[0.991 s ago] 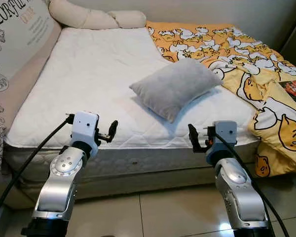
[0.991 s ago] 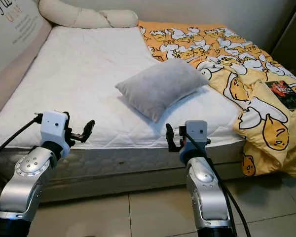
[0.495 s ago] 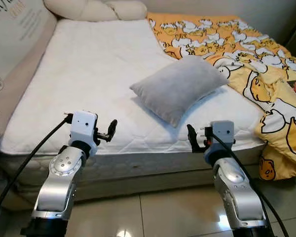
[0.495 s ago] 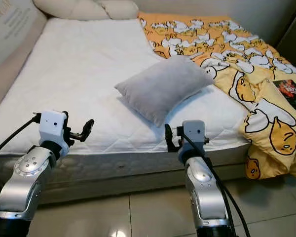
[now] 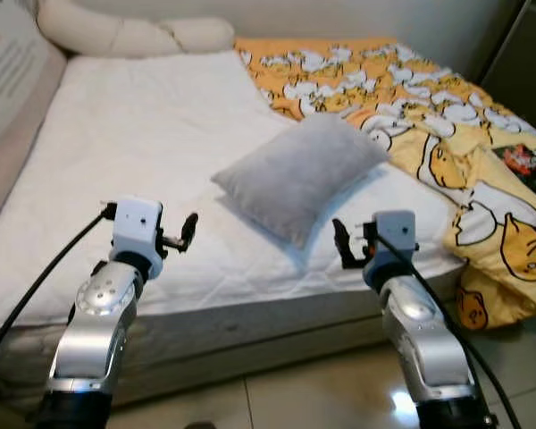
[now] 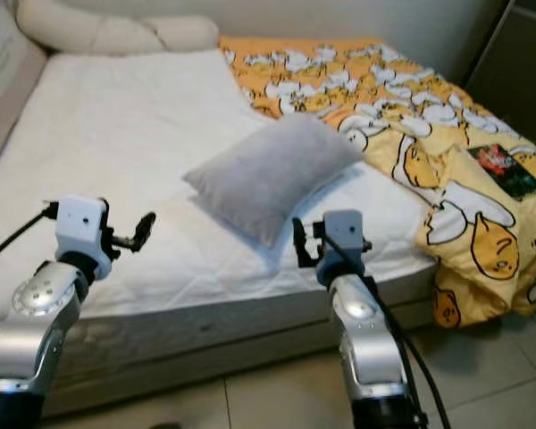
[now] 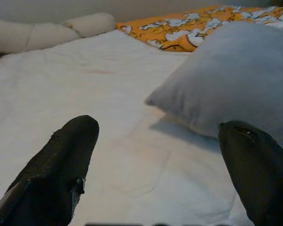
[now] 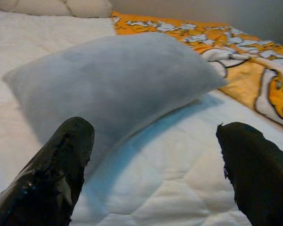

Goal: Clean up the room

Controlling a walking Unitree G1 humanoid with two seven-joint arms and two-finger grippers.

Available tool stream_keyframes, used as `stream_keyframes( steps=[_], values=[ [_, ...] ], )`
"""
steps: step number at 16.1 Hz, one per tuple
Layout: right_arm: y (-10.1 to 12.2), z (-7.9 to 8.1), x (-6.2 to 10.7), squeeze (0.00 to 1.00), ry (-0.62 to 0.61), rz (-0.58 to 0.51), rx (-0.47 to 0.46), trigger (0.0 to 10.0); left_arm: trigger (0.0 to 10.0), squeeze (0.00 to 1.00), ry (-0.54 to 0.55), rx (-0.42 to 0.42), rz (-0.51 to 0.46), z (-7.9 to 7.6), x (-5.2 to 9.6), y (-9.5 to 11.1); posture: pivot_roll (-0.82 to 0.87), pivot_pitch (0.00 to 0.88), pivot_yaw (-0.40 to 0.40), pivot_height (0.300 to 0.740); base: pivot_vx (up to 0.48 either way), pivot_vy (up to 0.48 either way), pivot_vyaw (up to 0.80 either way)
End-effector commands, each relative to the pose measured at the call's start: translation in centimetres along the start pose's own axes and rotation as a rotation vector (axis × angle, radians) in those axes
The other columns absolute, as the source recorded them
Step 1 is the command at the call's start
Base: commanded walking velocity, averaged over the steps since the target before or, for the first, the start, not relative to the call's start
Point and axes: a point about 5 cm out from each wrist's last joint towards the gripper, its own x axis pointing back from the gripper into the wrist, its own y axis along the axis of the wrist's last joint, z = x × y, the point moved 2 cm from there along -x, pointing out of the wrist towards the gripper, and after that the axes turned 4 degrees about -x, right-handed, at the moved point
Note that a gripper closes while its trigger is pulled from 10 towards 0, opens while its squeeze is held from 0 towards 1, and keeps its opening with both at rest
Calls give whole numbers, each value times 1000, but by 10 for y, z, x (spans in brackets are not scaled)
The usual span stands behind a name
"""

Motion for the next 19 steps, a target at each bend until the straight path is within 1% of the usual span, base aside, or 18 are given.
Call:
stream_keyframes(
  steps=[1, 3, 5, 7, 8, 9, 11, 13, 14, 15, 16, 19],
  values=[
    [0, -11, 0, 0, -33, -4, 5, 10000, 10000, 0, -34, -2, -17, -10, -3, 5, 52, 0, -25, 740, 300, 0, 0],
    [1, -11, 1, 0, -11, -9, 4, 10000, 10000, 0, -31, -7, -16, -11, -1, 5, 47, 0, -25, 740, 298, 0, 0],
    [0, -8, 2, 0, 24, -5, 46, 10000, 10000, 0, -26, -18, -19, -10, -1, 5, 43, 0, -21, 740, 298, 0, 0],
    [0, -6, 2, 0, 43, -7, 53, 10000, 10000, 0, -20, -22, -25, -10, -1, 6, 41, 0, -21, 740, 298, 0, 800],
    [0, -9, 2, 0, 26, -9, 36, 10000, 10000, 0, -19, -19, -29, -10, -2, 6, 36, 0, -17, 740, 300, 0, 0],
    [0, -11, 3, 0, 13, -10, 27, 10000, 10000, 0, -19, -15, -32, -11, -2, 7, 36, 0, -17, 740, 300, 0, 0],
    [0, -15, 3, 0, 10, -14, 36, 10000, 10000, 0, -12, 21, -36, -13, -2, 6, 34, 0, -13, 740, 300, 0, 0],
    [3, -15, 4, 0, 46, -22, 73, 10000, 10000, 0, -1, 37, -32, -14, -2, 4, 46, 0, -24, 740, 302, 0, 0],
    [5, -20, 4, 0, 26, -28, 74, 10000, 10000, 0, -2, 39, -30, -14, -1, 2, 47, 0, -25, 740, 300, 0, 0],
    [5, -24, 3, 0, 7, -22, 44, 10000, 10000, 0, 0, 52, -25, -13, 0, 0, 48, 0, -25, 740, 311, 0, 0],
    [5, -24, 4, 0, 10, -18, 24, 10000, 10000, 0, 2, 63, -19, -13, 1, -2, 50, 0, -28, 740, 311, 0, 0],
    [7, -20, 6, 0, 23, -34, 48, 10000, 10000, 0, 1, 64, -4, -12, 5, -10, 51, 0, -29, 740, 310, 0, 0]
  ],
)
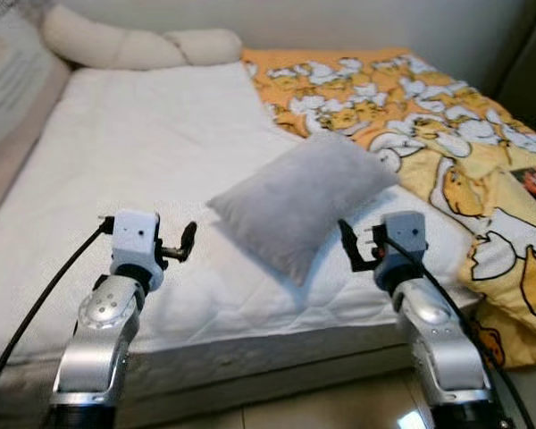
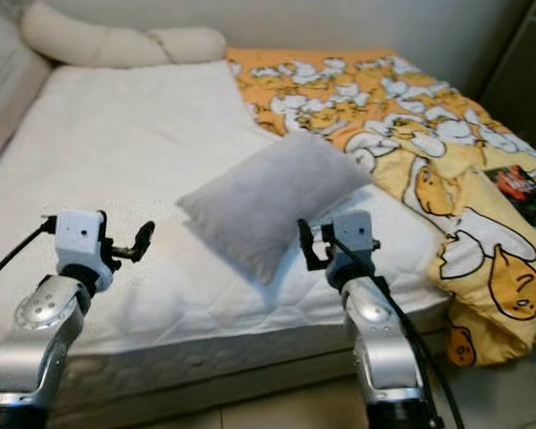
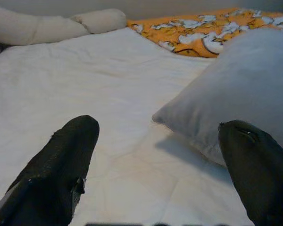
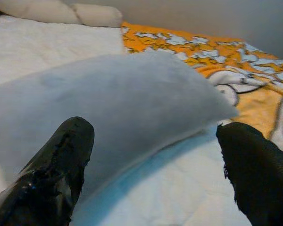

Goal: Clean up the room

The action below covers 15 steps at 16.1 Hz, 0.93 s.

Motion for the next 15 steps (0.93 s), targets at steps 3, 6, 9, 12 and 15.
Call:
stream_keyframes(
  steps=[3, 6, 9, 12, 15],
  values=[
    [6, -3, 2, 0, -2, -23, -7, 10000, 10000, 0, -24, -1, -6, -6, -1, 1, 50, 0, -32, 740, 315, 0, 0],
    [4, -1, 4, 0, 6, -17, -8, 10000, 10000, 0, -22, -1, -7, -7, 0, 0, 47, 0, -32, 740, 325, 0, 0],
    [3, 2, 4, 0, 31, 0, 38, 10000, 10000, 0, -24, -6, -12, -8, -1, 0, 47, 0, -31, 740, 331, 0, 0],
    [1, 4, 4, 0, 39, 8, 47, 10000, 10000, 0, -28, -12, -15, -8, -1, 1, 46, 0, -31, 740, 330, 0, 694],
    [1, 0, 4, 0, 20, 6, 23, 10000, 10000, 0, -30, -17, -17, -9, -2, 1, 46, 0, -31, 740, 330, 0, 0]
  ],
)
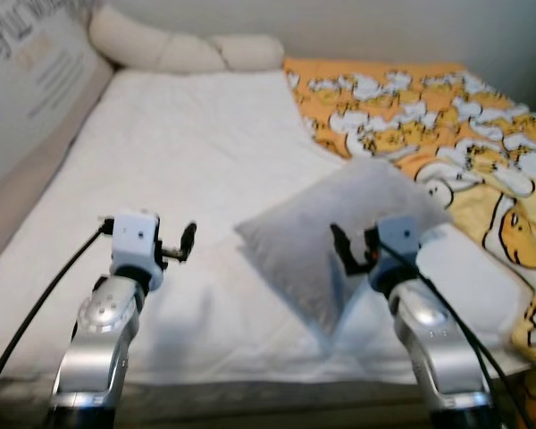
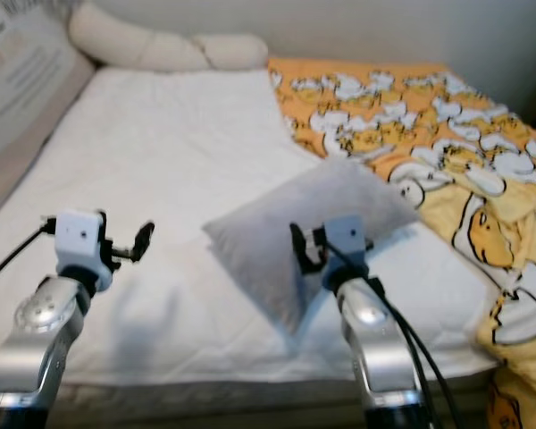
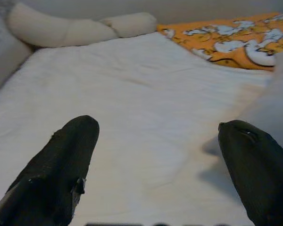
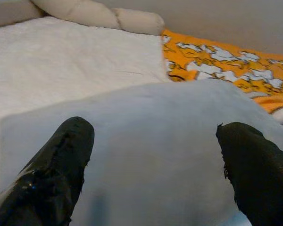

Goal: Clean up the room

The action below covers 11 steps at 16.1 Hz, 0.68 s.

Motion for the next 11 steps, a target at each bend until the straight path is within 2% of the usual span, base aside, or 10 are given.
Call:
stream_keyframes(
  steps=[1, 6, 8, 9, 10, 11],
  values=[
    [1, -11, 2, 0, -35, 0, 3, 10000, 10000, 0, -29, -3, -10, -10, -2, 3, 46, 0, -31, 740, 330, 0, 0],
    [0, -8, 2, 0, -28, 6, -26, 10000, 10000, 0, -33, -20, -18, -9, -3, 4, 49, 0, -33, 740, 324, 0, 0],
    [0, -10, 3, 0, -38, 12, -65, 10000, 10000, 0, -57, -48, -34, -12, -2, 8, 48, 0, -34, 740, 0, 0, 0],
    [-3, -15, 4, 63, -66, 23, -88, 10000, 10000, 0, -67, -54, -34, -14, -1, 9, 48, 0, -35, 740, 0, 0, 0],
    [-4, -20, 6, 1000, -101, 25, -113, 10000, 10000, 0, -77, -60, -29, -16, 0, 7, 49, 0, -34, 740, 0, 0, 0],
    [-5, -28, 6, 1000, -150, 23, -146, 10000, 10000, 0, -99, -74, -29, -19, 2, 7, 56, 0, -34, 740, 0, 0, 0]
  ],
)
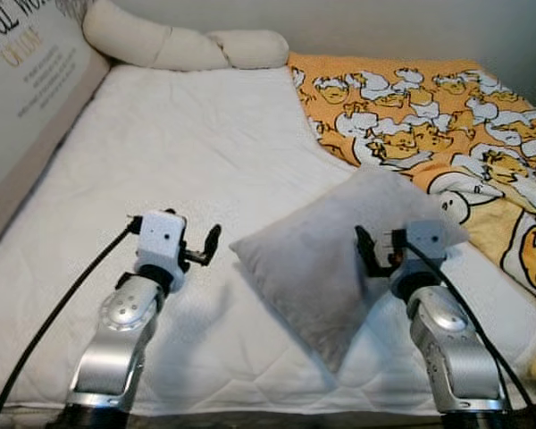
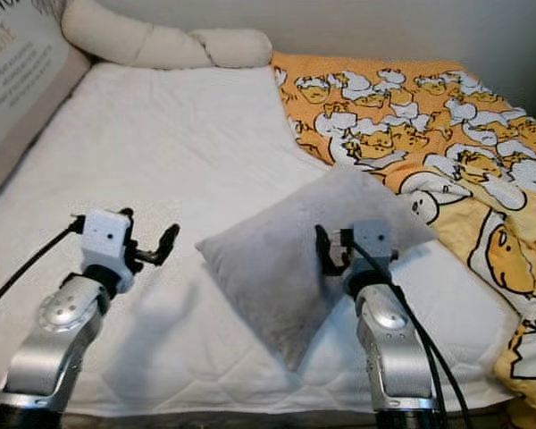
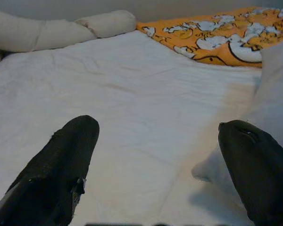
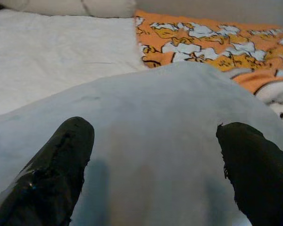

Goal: Clean up the room

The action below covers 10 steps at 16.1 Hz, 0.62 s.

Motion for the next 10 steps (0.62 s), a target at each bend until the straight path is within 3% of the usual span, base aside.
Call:
stream_keyframes(
  steps=[1, 2, 4, 7, 9, 10],
  values=[
    [5, -16, -4, 1000, -88, -9, -60, 10000, 10000, 0, -35, -28, -7, -3, 3, 3, 62, 0, -36, 740, 0, 0, 0],
    [5, -16, -4, 1000, -88, -9, -60, 10000, 10000, 0, -35, -28, -7, -3, 3, 3, 62, 0, -36, 740, 0, 0, 0],
    [0, -36, -13, 1000, -194, 53, -118, 10000, 10000, 0, -104, -66, -10, -7, 6, 4, 70, 0, -39, 740, 0, 0, 0],
    [-8, -49, -24, 1000, -240, 154, -173, 10000, 10000, 0, -185, -82, -18, -16, 10, 5, 79, 0, -50, 740, 0, 0, 0],
    [-26, -48, -31, 1000, -200, 298, -318, 10000, 10000, 0, -297, -106, 4, -28, 17, 2, 83, 0, -56, 740, 0, 0, 0],
    [-30, -49, -32, 1000, -206, 327, -383, 10000, 10000, 0, -301, -105, 5, -27, 18, 2, 84, 0, -57, 740, 0, 0, 0]
  ],
)
